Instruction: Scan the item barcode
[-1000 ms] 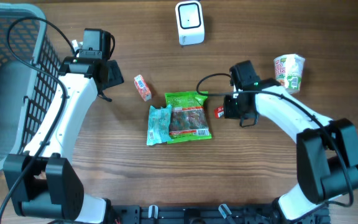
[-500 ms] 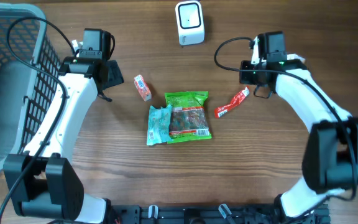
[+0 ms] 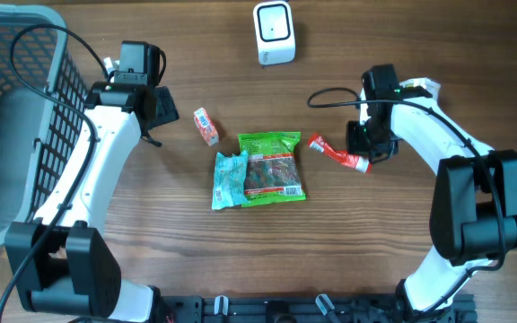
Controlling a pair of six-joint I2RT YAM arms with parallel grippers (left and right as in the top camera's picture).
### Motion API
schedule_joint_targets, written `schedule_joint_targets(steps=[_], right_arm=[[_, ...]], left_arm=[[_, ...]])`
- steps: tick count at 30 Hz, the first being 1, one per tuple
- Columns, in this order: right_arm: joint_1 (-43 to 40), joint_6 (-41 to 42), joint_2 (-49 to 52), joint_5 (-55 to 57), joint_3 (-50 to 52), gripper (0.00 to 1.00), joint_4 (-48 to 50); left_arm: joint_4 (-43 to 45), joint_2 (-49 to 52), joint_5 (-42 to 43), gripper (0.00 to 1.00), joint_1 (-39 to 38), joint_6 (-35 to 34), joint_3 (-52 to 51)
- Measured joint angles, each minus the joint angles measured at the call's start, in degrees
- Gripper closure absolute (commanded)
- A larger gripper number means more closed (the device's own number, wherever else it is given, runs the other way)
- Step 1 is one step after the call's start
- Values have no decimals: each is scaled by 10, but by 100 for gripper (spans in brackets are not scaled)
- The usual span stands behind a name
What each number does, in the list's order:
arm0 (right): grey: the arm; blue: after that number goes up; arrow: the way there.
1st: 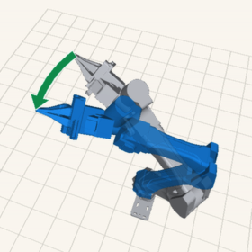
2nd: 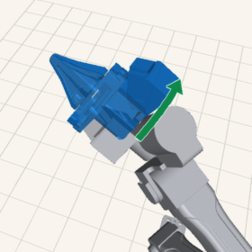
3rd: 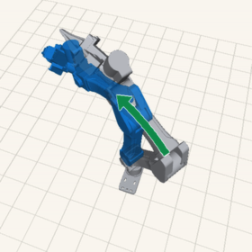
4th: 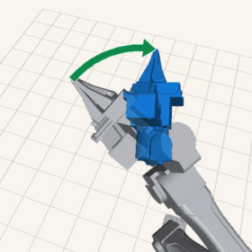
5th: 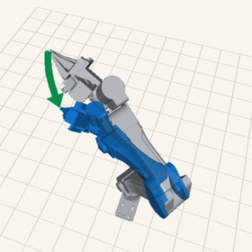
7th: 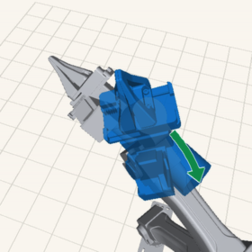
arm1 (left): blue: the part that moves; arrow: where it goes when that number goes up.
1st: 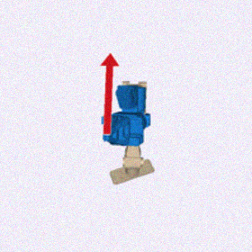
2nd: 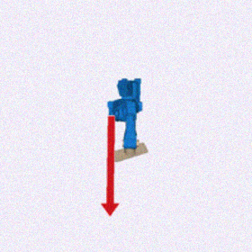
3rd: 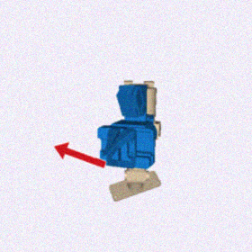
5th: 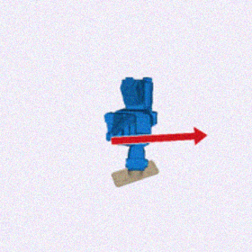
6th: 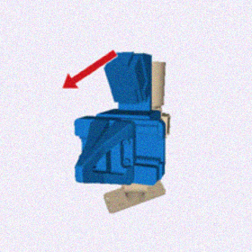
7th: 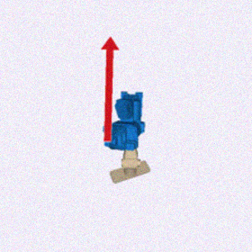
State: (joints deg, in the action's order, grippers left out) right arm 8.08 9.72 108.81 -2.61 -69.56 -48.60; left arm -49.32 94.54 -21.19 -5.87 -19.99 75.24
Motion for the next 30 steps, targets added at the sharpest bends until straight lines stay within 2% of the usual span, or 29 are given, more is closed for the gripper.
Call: schedule_joint_targets(steps=[3,7,8,9,11,12,13,18,21,27,29,30], right_arm=[[0,0,0,-5,0,96,-71],[0,-5,-3,-21,0,93,-101],[0,-9,-12,-24,0,85,-104],[0,-10,-23,-25,0,66,-104],[0,-15,-53,-28,0,44,-104],[0,-21,-76,-29,0,36,-104],[0,-24,-96,-30,0,33,-104],[0,-43,-107,-34,25,42,-75],[0,-84,-107,-68,66,47,-40],[0,-127,-107,-90,127,48,43],[0,-131,-107,-87,146,53,82],[0,-132,-107,-85,151,60,92]], left_arm=[[1,0,0,0,0,0,0],[0,0,0,0,0,0,0],[0,0,0,0,0,0,0],[0,0,0,0,0,0,0],[0,0,0,0,0,0,0],[0,0,0,0,0,0,0],[0,0,0,0,0,0,0],[0,0,0,0,0,0,0],[0,0,0,0,0,0,0],[0,0,0,0,0,0,0],[0,0,0,0,0,0,0],[0,0,0,0,0,0,0]])
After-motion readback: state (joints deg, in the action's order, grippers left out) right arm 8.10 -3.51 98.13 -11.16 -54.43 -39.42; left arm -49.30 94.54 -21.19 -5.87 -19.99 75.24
